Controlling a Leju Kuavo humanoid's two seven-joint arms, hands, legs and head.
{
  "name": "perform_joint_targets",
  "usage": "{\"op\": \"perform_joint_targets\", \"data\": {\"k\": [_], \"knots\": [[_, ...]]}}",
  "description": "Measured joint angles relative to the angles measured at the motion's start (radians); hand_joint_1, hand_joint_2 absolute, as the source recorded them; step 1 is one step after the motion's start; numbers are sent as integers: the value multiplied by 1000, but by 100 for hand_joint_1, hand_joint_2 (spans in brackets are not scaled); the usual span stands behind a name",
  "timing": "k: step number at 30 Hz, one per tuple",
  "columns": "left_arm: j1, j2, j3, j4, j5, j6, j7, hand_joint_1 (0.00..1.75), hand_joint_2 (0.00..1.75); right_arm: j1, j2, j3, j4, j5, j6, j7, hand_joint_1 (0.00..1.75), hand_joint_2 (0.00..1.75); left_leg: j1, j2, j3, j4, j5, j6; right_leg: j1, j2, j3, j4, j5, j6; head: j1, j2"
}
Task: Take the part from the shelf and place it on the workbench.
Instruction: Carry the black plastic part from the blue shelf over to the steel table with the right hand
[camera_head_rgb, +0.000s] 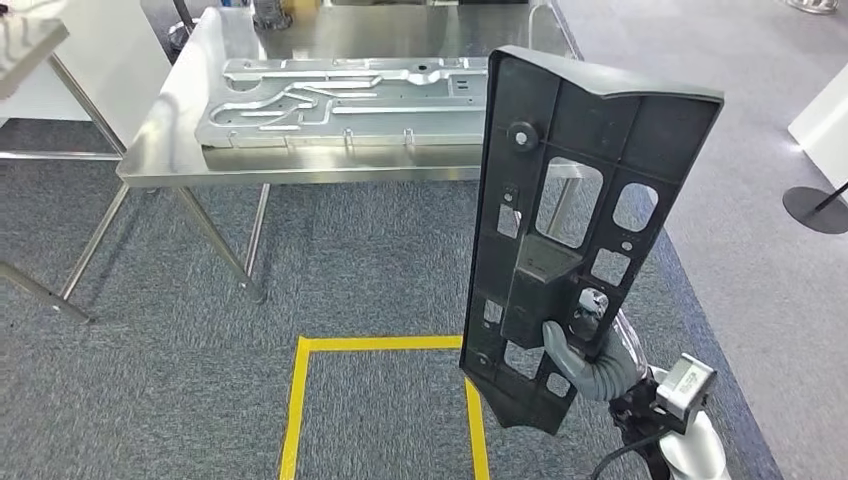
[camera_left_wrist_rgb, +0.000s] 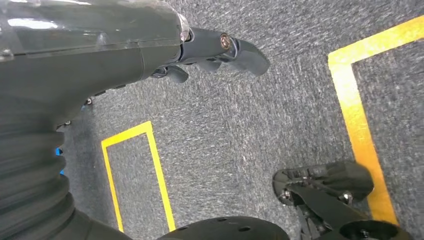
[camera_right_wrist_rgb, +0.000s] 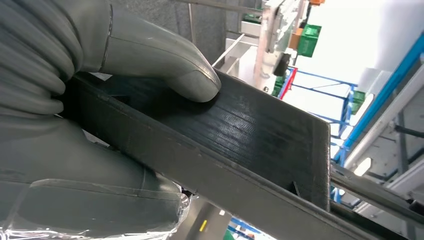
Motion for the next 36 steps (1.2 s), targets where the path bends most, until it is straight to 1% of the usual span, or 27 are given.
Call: {"op": "perform_joint_targets", "data": {"k": [2, 3, 4, 5, 7, 8, 9, 10, 13, 14, 15, 17, 18, 19, 20, 22, 23, 24, 26, 28, 29, 30, 31, 33, 34, 35, 36], "knots": [[1, 1, 0, 0, 0, 0, 0, 0, 175, -3, 2, 0, 4, 0, 2, 0, 173, 175, 1, 0, -79, 134, -49, -8, 0, -1, 10, -1, -9, -4, 0, 0], [2, 2, 0, 0, -1, 0, 0, 0, 175, -3, 3, 1, 6, 0, 2, 0, 173, 175, 2, 0, -109, 175, -52, -10, 0, -1, 16, -1, -15, -4, 0, 0], [4, 2, 1, 0, -2, 0, 0, 0, 175, -2, 4, 1, 7, 0, 1, 0, 173, 175, 3, 0, -122, 179, -35, -11, 0, 0, 23, 0, -21, -3, 0, 0], [5, 3, 1, 0, -3, 0, 0, 0, 175, -1, 5, 1, 8, 0, 1, 0, 173, 175, 3, 0, -114, 144, 2, -11, 0, 1, 32, 0, -28, -2, 0, 0], [6, 4, 1, 0, -6, -1, 0, 0, 175, -1, 6, 1, 8, 0, 0, 0, 173, 175, 4, 0, -61, 9, 84, -7, 2, 3, 52, 2, -45, 4, 0, 0], [6, 5, 1, 0, -8, -2, 0, 0, 175, -1, 6, 1, 8, 0, 0, 0, 173, 175, 4, 0, -36, -46, 107, -1, 3, 5, 59, 4, -52, 8, 0, 0], [5, 5, 1, 0, -10, -3, 0, 0, 175, -1, 7, 1, 8, 0, -1, 0, 173, 175, 3, -1, -20, -80, 115, 6, 5, 6, 63, 4, -59, 14, 0, 0], [4, 5, 1, 0, -12, -4, 0, 0, 175, -1, 7, 2, 8, 0, -1, -1, 173, 175, 1, -1, -15, -92, 110, 14, 6, 7, 65, 7, -61, 19, 0, 0], [4, 4, 1, 0, -14, -5, 1, 0, 175, 0, 8, 3, 8, 0, -4, -2, 173, 175, 3, -2, -4, -99, 103, 33, 4, 7, 63, 31, -68, 35, 0, 0], [4, 3, 1, 0, -14, -6, 1, 0, 175, 0, 8, 3, 8, 0, -5, -3, 173, 175, 5, -2, 2, -100, 100, 38, 3, 6, 48, 61, -82, 40, 0, 0], [4, 3, 1, 0, -15, -5, 0, 0, 175, 0, 8, 2, 8, 0, -7, -4, 173, 175, 5, -2, 7, -101, 96, 42, 2, 5, 18, 114, -103, 44, 0, 0], [4, 3, 1, 0, -17, -5, 0, 0, 175, 4, 8, 2, 8, 0, -11, -5, 173, 175, 5, -2, 14, -101, 88, 47, -1, 5, -68, 247, -152, 51, 0, 0], [4, 3, 1, 0, -19, -5, -1, 0, 175, 7, 8, 2, 8, 0, -14, -5, 173, 175, 4, -2, 18, -101, 83, 47, -1, 4, -106, 294, -161, 51, 0, 0], [5, 3, 1, 0, -20, -5, -1, 0, 175, 10, 8, 2, 8, 1, -16, -5, 173, 175, 4, -2, 24, -101, 77, 47, -1, 4, -127, 307, -150, 50, 0, 0], [5, 3, 1, 0, -22, -5, -1, 0, 175, 13, 8, 2, 7, 1, -17, -4, 173, 175, 3, -3, 33, -101, 71, 46, -1, 4, -129, 281, -118, 47, 0, 0], [6, 2, 1, 0, -25, -6, -1, 0, 175, 18, 8, 2, 4, 2, -18, -4, 173, 175, 2, -3, 53, -103, 56, 43, 4, 3, -89, 152, -25, 35, 0, 0], [5, 1, 1, 0, -25, -7, -1, 0, 175, 20, 8, 2, 2, 2, -18, -4, 173, 175, 1, -3, 61, -104, 50, 39, 9, 0, -70, 93, -2, 27, 0, 0], [4, 0, 1, 0, -26, -7, -1, 0, 175, 23, 8, 1, 0, 2, -19, -4, 173, 175, 2, -2, 64, -106, 45, 35, 14, -2, -58, 55, 7, 20, 0, 0], [3, 0, 1, 0, -29, -8, 1, 0, 175, 30, 8, -2, -5, 2, -21, -5, 173, 175, 2, -1, 73, -104, 46, 22, 21, -3, -50, 27, -1, 4, 1, 0], [3, 2, 1, 0, -31, -8, 2, 0, 175, 37, 9, -4, -10, 2, -22, -5, 173, 175, 0, 1, 82, -91, 43, 8, 15, -1, -27, 11, 9, -6, 1, 0], [2, 3, 1, 0, -31, -8, 2, 0, 175, 38, 9, -4, -11, 2, -22, -6, 173, 175, 0, 1, 77, -70, 33, 2, 11, -1, -13, 7, 8, -8, 1, 0], [1, 4, 1, 0, -30, -8, 2, 0, 175, 38, 9, -5, -13, 2, -21, -7, 173, 175, 0, 0, 57, -29, 13, -3, 7, -1, -1, 3, 5, -10, 1, 0], [0, 4, 1, 0, -30, -8, 2, 0, 175, 38, 9, -5, -14, 2, -21, -8, 173, 175, 2, 0, 25, 28, -11, -7, 7, -1, 6, 2, 0, -13, 1, 0], [0, 6, 1, 0, -27, -8, 2, 0, 175, 39, 9, -6, -14, 1, -18, -9, 173, 175, 5, 0, -56, 141, -59, -8, 8, 0, 15, 2, -11, -15, 1, 0], [2, 6, 2, 0, -26, -7, 3, 0, 175, 40, 9, -6, -14, 1, -17, -9, 173, 175, 6, 0, -82, 162, -63, -7, 7, 2, 21, 2, -17, -14, 1, 0], [4, 7, 2, 0, -25, -6, 3, 0, 175, 40, 9, -7, -14, 1, -15, -9, 173, 175, 7, 1, -90, 147, -45, -8, 7, 4, 30, 2, -24, -13, 1, 0], [5, 7, 3, 0, -24, -5, 3, 0, 175, 40, 9, -7, -14, 1, -14, -9, 173, 175, 8, 1, -82, 98, -5, -8, 7, 5, 41, 2, -32, -11, 1, 0]]}}
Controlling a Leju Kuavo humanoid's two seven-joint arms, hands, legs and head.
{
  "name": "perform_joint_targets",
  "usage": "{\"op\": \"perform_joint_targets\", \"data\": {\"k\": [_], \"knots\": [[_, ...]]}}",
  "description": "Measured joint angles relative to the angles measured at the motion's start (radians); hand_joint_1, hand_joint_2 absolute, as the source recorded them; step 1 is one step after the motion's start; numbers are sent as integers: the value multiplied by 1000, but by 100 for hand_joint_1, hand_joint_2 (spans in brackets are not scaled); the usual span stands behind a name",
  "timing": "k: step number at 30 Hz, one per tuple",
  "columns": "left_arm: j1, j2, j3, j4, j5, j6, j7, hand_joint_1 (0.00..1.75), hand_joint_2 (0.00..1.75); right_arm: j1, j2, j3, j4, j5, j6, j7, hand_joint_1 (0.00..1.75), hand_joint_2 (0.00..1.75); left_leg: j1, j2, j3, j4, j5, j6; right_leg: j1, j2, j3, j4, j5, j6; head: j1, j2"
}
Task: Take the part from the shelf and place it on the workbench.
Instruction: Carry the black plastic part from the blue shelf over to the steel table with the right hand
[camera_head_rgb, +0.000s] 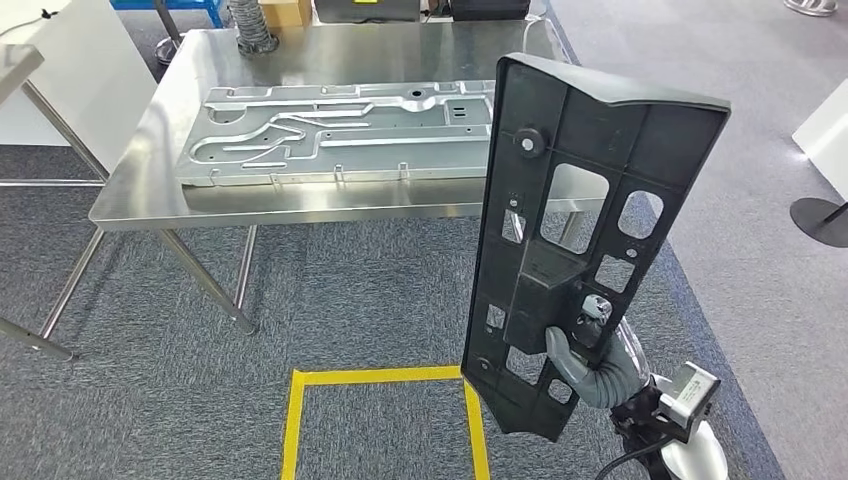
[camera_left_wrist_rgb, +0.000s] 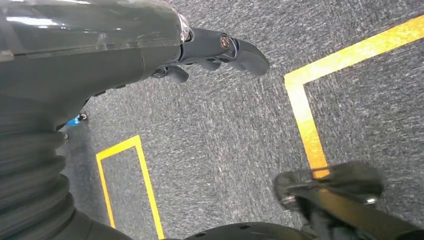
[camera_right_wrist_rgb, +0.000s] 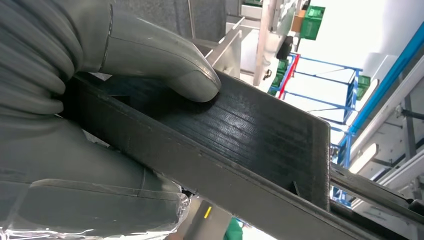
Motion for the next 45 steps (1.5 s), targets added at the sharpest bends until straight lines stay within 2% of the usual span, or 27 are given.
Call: {"op": "perform_joint_targets", "data": {"k": [1, 2, 3, 4, 6, 8, 10, 12, 13, 14, 15, 17, 19, 22, 24, 25, 27, 28, 29, 30, 32, 34, 38, 40, 43, 44, 45], "knots": [[2, 0, 1, 0, 0, 1, 0, 0, 175, 0, 0, 0, 0, 0, 1, 0, 173, 175, 1, 0, 17, -68, 54, 1, 0, 1, 10, 0, -9, 3, 0, 0], [3, 1, 3, 0, 1, 2, 1, 0, 175, -1, 0, -1, 1, 0, 2, 0, 173, 175, -1, 1, 33, -128, 93, 2, 1, 1, 19, 1, -17, 8, 0, 0], [3, 1, 4, 0, 1, 2, 1, 0, 175, -2, 0, -1, 1, 1, 2, 0, 173, 175, -3, 1, 44, -170, 115, 7, 2, 2, 23, 2, -24, 13, 0, 0], [3, 1, 5, 0, 1, 2, 1, 0, 175, -3, 0, -1, 2, 1, 2, 1, 173, 175, -4, 0, 48, -190, 126, 14, 3, 2, 26, 4, -29, 19, 0, 0], [3, 0, 6, 0, 2, 2, 2, 0, 175, -5, 0, -2, 2, 1, 2, 0, 173, 175, -5, -1, 54, -193, 122, 27, 4, 3, 30, 11, -34, 31, 0, 0], [4, -1, 7, 0, 1, 3, 2, 0, 175, -7, 0, -5, 2, 2, 2, 0, 173, 175, -1, -2, 70, -200, 122, 36, 2, 2, 20, 47, -42, 41, 0, 0], [3, -2, 7, 0, 0, 2, 2, 0, 175, -10, 0, -9, 2, 2, 2, 0, 173, 175, 2, -2, 84, -204, 115, 42, -3, 0, -36, 146, -74, 51, 0, 0], [2, -3, 7, 0, -1, 1, 1, 0, 175, -10, 0, -14, 3, 4, 2, 0, 173, 175, 2, -3, 95, -204, 103, 45, -8, 0, -121, 265, -121, 60, 0, 0], [2, -3, 7, 0, -2, 1, 2, 0, 175, -8, 0, -16, 3, 6, 2, 0, 173, 175, 2, -3, 102, -204, 96, 44, -10, 0, -152, 294, -128, 63, 0, 0], [3, -3, 7, 0, -2, 0, 2, 0, 175, -7, 0, -19, 3, 7, 2, 0, 173, 175, 2, -3, 112, -204, 88, 43, -12, 0, -167, 290, -116, 64, 0, 0], [4, -4, 7, 0, -3, 1, 3, 0, 175, -6, 0, -21, 3, 8, 2, 0, 173, 175, 2, -3, 124, -204, 79, 41, -12, -1, -163, 250, -83, 63, 0, 0], [4, -5, 7, 0, -5, 1, 3, 0, 175, -5, -1, -28, 4, 8, 3, -2, 173, 175, 2, -3, 147, -205, 61, 34, -11, -4, -129, 120, 12, 56, 0, 0], [2, -6, 7, 0, -6, 3, 3, 0, 175, -4, -4, -33, 6, 8, 4, -6, 173, 175, 0, -4, 158, -210, 47, 24, -4, -7, -110, 42, 53, 42, 1, 0], [1, -6, 9, 0, -5, 6, 4, 0, 175, 0, -9, -40, 10, 7, 9, -10, 173, 175, -2, -3, 170, -207, 44, 4, -2, -5, -96, 24, 53, 18, 2, 0], [-1, -5, 10, 0, -2, 8, 4, 0, 175, -2, -12, -42, 11, 5, 14, -13, 173, 175, -2, -2, 153, -154, 32, -3, -6, -4, -74, 17, 46, 5, 2, 0], [-3, -5, 11, 0, -1, 9, 4, 0, 175, -3, -12, -42, 12, 4, 16, -14, 173, 175, -1, -1, 123, -100, 15, -5, -6, -5, -64, 16, 41, 0, 2, 0], [-3, -5, 13, 0, 0, 9, 4, 0, 175, -5, -13, -42, 16, 1, 18, -18, 173, 175, 0, -1, 41, 29, -37, -8, -2, -5, -50, 15, 27, -6, 2, 0], [-2, -5, 14, 0, 0, 10, 4, 0, 175, -5, -13, -42, 18, 0, 17, -19, 173, 175, 0, -1, 5, 72, -56, -8, 0, -4, -42, 15, 20, -8, 2, 0], [0, -5, 14, 0, 0, 10, 4, 0, 175, -5, -13, -42, 21, 0, 16, -20, 173, 175, -1, -1, -15, 81, -56, -7, 1, -3, -32, 15, 12, -8, 2, 0], [2, -5, 14, 0, -1, 10, 4, 0, 175, -5, -14, -42, 23, -1, 15, -20, 173, 175, -1, -1, -20, 55, -34, -5, 3, -1, -21, 15, 3, -8, 2, 0], [5, -4, 15, 0, -2, 10, 4, 0, 175, -4, -14, -42, 25, -1, 13, -21, 173, 175, -4, -1, 9, -70, 64, 7, 7, 0, 4, 15, -16, -7, 2, 0], [5, -3, 15, 0, -4, 9, 5, 0, 175, -4, -14, -42, 26, -1, 12, -21, 173, 175, -11, -1, 34, -164, 121, 19, 10, 1, 19, 16, -32, 1, 2, 0], [6, -4, 15, 0, -6, 7, 7, 0, 175, -2, -16, -42, 27, -2, 6, -21, 173, 175, -10, -2, 59, -197, 131, 34, 10, 2, 25, 43, -41, 23, 2, 0], [5, -6, 15, 0, -8, 7, 6, 0, 175, -3, -18, -42, 27, -2, 1, -21, 173, 175, -5, -2, 77, -206, 128, 40, 5, 1, -13, 116, -62, 35, 2, 0], [4, -6, 15, 0, -9, 6, 4, 0, 175, -3, -19, -42, 27, 0, -2, -20, 173, 175, -3, -2, 92, -209, 114, 44, -7, 0, -130, 283, -133, 56, 2, 0], [4, -6, 15, 0, -9, 6, 4, 0, 175, -3, -19, -42, 28, 0, -2, -20, 173, 175, -2, -3, 99, -209, 107, 43, -11, 0, -155, 302, -140, 61, 2, 0], [5, -7, 15, 0, -9, 6, 4, 0, 175, -3, -20, -42, 28, 0, -1, -20, 173, 175, -1, -3, 108, -209, 100, 41, -15, 0, -164, 287, -125, 64, 2, 0]]}}
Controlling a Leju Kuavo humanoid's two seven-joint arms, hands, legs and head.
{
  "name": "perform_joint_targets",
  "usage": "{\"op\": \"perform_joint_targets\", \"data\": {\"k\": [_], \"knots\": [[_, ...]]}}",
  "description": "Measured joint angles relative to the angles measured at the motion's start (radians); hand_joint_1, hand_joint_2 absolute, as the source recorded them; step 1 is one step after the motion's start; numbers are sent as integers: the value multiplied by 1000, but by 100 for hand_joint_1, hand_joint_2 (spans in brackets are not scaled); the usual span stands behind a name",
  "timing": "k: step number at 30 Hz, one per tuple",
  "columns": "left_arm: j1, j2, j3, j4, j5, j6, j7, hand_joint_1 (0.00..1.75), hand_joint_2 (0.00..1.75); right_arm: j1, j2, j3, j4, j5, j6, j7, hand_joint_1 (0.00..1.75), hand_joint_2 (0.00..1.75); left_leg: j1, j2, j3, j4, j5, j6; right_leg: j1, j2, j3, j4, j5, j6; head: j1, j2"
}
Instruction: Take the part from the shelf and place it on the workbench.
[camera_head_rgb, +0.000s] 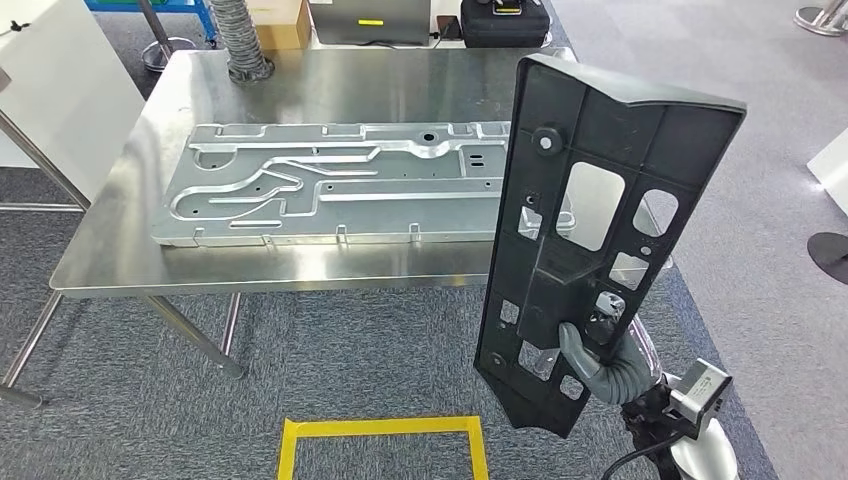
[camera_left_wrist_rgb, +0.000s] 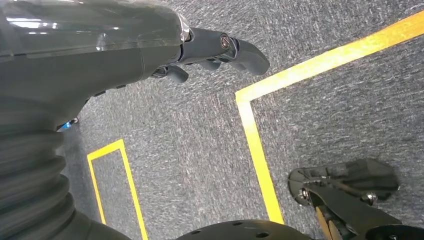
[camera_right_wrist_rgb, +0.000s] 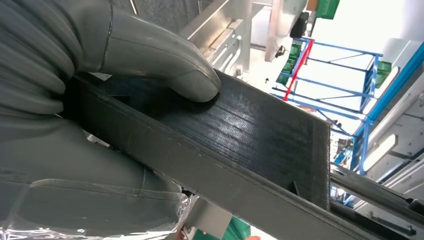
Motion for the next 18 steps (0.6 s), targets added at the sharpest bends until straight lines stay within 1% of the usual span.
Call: {"op": "perform_joint_targets", "data": {"k": [1, 2, 3, 4, 5, 6, 7, 8, 9, 10, 11, 13, 14, 15, 16, 17, 18], "knots": [[1, 0, 0, 0, 0, 0, 0, 0, 175, -1, 0, 0, 0, 0, 0, 0, 173, 175, 1, -1, 11, 0, -8, -3, -3, -1, 9, -51, 40, 2, 0, 0], [1, -1, 0, 0, 1, 0, 1, 0, 175, -3, 0, 0, 0, 0, 1, 0, 173, 175, 3, -1, 21, 0, -17, -7, -6, -2, 28, -123, 96, 2, 0, 0], [0, -1, 0, 0, 1, 0, 2, 0, 175, -6, -1, 0, 2, 0, 2, 0, 173, 175, 3, -2, 30, 1, -25, -12, -6, -4, 44, -185, 138, -1, 0, 0], [-1, -1, 1, 0, 2, 1, 4, 0, 175, -10, -1, 0, 4, 0, 3, 0, 173, 175, 2, -2, 35, 0, -32, -18, -4, -6, 55, -229, 162, -7, 0, 0], [-2, -1, 1, 0, 4, 1, 6, 0, 175, -12, -2, 1, 7, -1, 5, 1, 173, 175, 2, -2, 36, -1, -37, -24, -1, -7, 59, -249, 175, -15, 0, 0], [-3, -1, 2, 0, 5, 2, 8, 0, 175, -15, -3, 1, 11, -1, 6, 1, 173, 175, 1, -2, 41, 0, -38, -31, 2, -7, 57, -251, 170, -25, 0, 0], [-3, -1, 4, 0, 6, 3, 11, 0, 175, -17, -5, 2, 14, -2, 8, 1, 173, 175, 0, -2, 43, 0, -40, -38, 2, -6, 62, -253, 172, -34, 0, 0], [-3, -1, 5, 0, 7, 4, 12, 0, 175, -19, -6, 2, 16, -3, 10, 0, 173, 175, 1, -1, 44, 9, -43, -42, 1, -5, 70, -257, 177, -41, 0, 0], [-4, -1, 7, 0, 8, 4, 13, 0, 175, -21, -7, 3, 18, -3, 11, 0, 173, 175, 1, 0, 39, 32, -50, -46, 0, -6, 78, -260, 174, -48, 0, 0], [-5, 0, 8, 0, 8, 4, 14, 0, 175, -25, -8, 3, 19, -4, 14, 0, 173, 175, 2, 0, 19, 72, -67, -48, -1, -6, 87, -262, 170, -55, 0, 0], [-6, 0, 9, 0, 8, 5, 14, 0, 175, -28, -9, 3, 21, -4, 15, -1, 173, 175, 3, 1, -13, 131, -89, -50, 0, -7, 93, -264, 165, -61, 0, 0], [-5, 0, 12, 0, 9, 5, 15, 0, 175, -32, -9, 3, 25, -6, 18, -1, 173, 175, 4, 1, -94, 256, -139, -54, 3, -7, 104, -264, 155, -67, 0, 0], [-4, 0, 14, 0, 9, 5, 16, 0, 175, -33, -9, 4, 29, -8, 19, -2, 173, 175, 4, 1, -123, 289, -148, -55, 5, -6, 110, -264, 149, -67, 0, 0], [-3, 0, 15, 0, 9, 5, 17, 0, 175, -33, -10, 4, 32, -10, 18, -3, 173, 175, 4, 1, -136, 287, -135, -55, 6, -5, 118, -264, 142, -67, 0, 0], [-2, 0, 16, 0, 9, 5, 17, 0, 175, -35, -10, 5, 35, -11, 18, -4, 173, 175, 4, 1, -131, 248, -101, -54, 7, -4, 128, -264, 135, -67, 0, 0], [-2, 0, 16, 0, 9, 5, 17, 0, 175, -37, -12, 6, 38, -13, 18, -5, 173, 175, 4, 2, -112, 181, -50, -51, 8, -4, 139, -264, 128, -65, 0, 0], [-1, 0, 17, 0, 9, 5, 17, 0, 175, -40, -13, 7, 41, -15, 17, -6, 173, 175, 2, 2, -91, 115, -8, -47, 8, -3, 149, -263, 120, -62, 0, 0]]}}
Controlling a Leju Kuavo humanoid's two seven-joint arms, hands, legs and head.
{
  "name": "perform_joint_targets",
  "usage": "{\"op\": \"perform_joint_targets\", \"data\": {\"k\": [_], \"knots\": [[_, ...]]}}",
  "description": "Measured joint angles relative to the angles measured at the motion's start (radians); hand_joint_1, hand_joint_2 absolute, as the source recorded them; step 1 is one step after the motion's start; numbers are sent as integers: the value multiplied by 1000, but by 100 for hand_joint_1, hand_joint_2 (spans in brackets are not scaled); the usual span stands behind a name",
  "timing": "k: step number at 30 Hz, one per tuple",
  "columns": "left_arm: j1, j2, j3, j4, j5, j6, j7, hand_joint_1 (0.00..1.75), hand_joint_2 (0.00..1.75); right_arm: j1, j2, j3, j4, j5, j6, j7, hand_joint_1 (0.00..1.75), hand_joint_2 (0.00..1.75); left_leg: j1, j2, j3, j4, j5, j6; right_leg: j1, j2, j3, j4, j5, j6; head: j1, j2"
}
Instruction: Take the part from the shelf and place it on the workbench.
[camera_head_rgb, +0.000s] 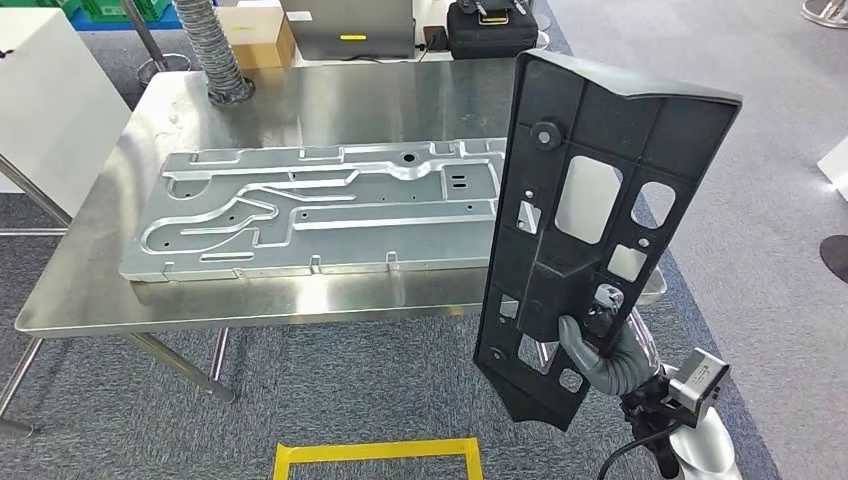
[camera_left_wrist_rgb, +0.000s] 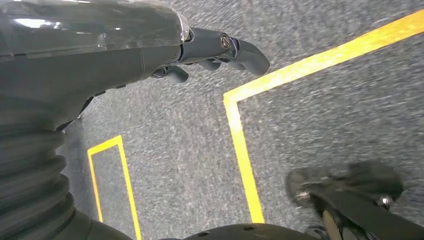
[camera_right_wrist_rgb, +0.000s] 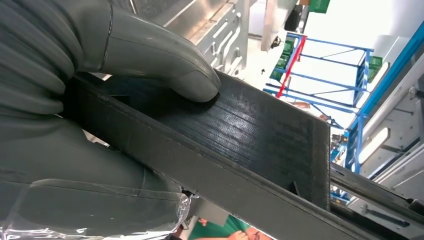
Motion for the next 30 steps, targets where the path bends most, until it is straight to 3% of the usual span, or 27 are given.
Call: {"op": "perform_joint_targets", "data": {"k": [2, 5, 7, 8, 10, 11, 12, 13, 15, 17, 19, 22, 23, 26, 27, 28, 30], "knots": [[-1, 0, 0, 0, 0, 0, 0, 0, 175, -8, -4, 2, 7, -5, 0, -2, 173, 175, -5, 1, 27, -84, 35, 11, 2, 1, 8, 2, -12, 9, 0, 0], [-1, -3, 1, 0, 0, 3, -1, 0, 175, -18, -13, 7, 19, -13, 0, -5, 173, 175, -5, 0, 38, -100, 37, 25, 3, 1, 13, 0, -25, 29, 0, 0], [-1, -6, 1, 0, 0, 6, -2, 0, 175, -26, -20, 10, 24, -18, -2, -7, 173, 175, -1, -1, 52, -111, 36, 34, 2, 1, 6, 31, -47, 41, 0, 0], [-2, -7, 1, 0, 0, 8, -3, 0, 175, -28, -23, 12, 26, -20, -4, -8, 173, 175, 1, -1, 59, -116, 34, 38, 0, 1, -17, 79, -68, 46, 0, 0], [-3, -7, 2, 0, -2, 9, -3, 0, 175, -30, -27, 14, 32, -23, -10, -9, 173, 175, 1, -1, 68, -117, 25, 44, -3, 1, -100, 218, -115, 55, 0, 0], [-3, -8, 2, 0, -4, 9, -3, 0, 175, -28, -28, 16, 36, -23, -13, -9, 173, 175, 0, -1, 74, -117, 19, 45, -5, 0, -138, 270, -121, 58, 0, 0], [-2, -8, 2, 0, -6, 9, -3, 0, 175, -27, -30, 17, 39, -23, -16, -9, 173, 175, 0, -2, 81, -117, 12, 44, -7, 0, -161, 286, -106, 59, 0, 0], [-1, -8, 2, 0, -8, 9, -3, 0, 175, -27, -31, 19, 41, -23, -17, -9, 173, 175, 0, -3, 90, -117, 5, 43, -8, 0, -163, 261, -70, 60, 0, 0], [0, -8, 2, 0, -10, 7, -1, 0, 175, -30, -37, 20, 44, -23, -17, -9, 173, 175, 0, -4, 112, -117, -11, 38, -9, -1, -122, 131, 25, 56, 0, 0], [-2, -8, 2, 0, -11, 6, 0, 0, 175, -38, -42, 20, 47, -25, -17, -6, 173, 175, -3, -6, 122, -116, -25, 29, -4, -1, -84, 32, 65, 45, 0, 0], [-4, -8, 2, 0, -12, 5, 2, 0, 175, -52, -47, 21, 52, -30, -16, -1, 173, 175, -5, -5, 125, -119, -33, 18, 1, 1, -77, 13, 55, 32, 0, 0], [-6, -6, 2, 0, -14, 4, 3, 0, 175, -83, -56, 21, 62, -42, -8, 8, 173, 175, -5, -2, 121, -92, -57, 4, -6, 2, -64, 2, 48, 13, 0, 0], [-7, -6, 2, 0, -15, 4, 4, 0, 175, -97, -60, 21, 67, -46, -3, 11, 173, 175, -5, -1, 100, -47, -78, 0, -8, 2, -57, -1, 45, 7, 0, 0], [-6, -6, 4, 0, -15, 4, 4, 0, 175, -136, -68, 22, 89, -58, 6, 16, 173, 175, -2, -1, -19, 153, -142, -6, -4, -1, -41, -2, 29, -1, 0, 0], [-5, -6, 5, 0, -15, 4, 4, 0, 175, -146, -71, 23, 97, -62, 8, 18, 173, 175, -2, -1, -46, 182, -134, -6, -4, 0, -34, -2, 23, -1, 0, 0], [-4, -6, 5, 0, -15, 4, 4, 0, 175, -156, -74, 24, 106, -66, 10, 20, 173, 175, -2, -1, -54, 171, -105, -5, -3, 0, -25, -2, 17, 0, 0, 0], [-3, -6, 6, 0, -15, 4, 4, 0, 175, -178, -79, 26, 121, -73, 12, 24, 173, 175, -3, 0, -20, 47, -8, 2, -3, 1, -4, -2, 1, 4, 0, 0]]}}
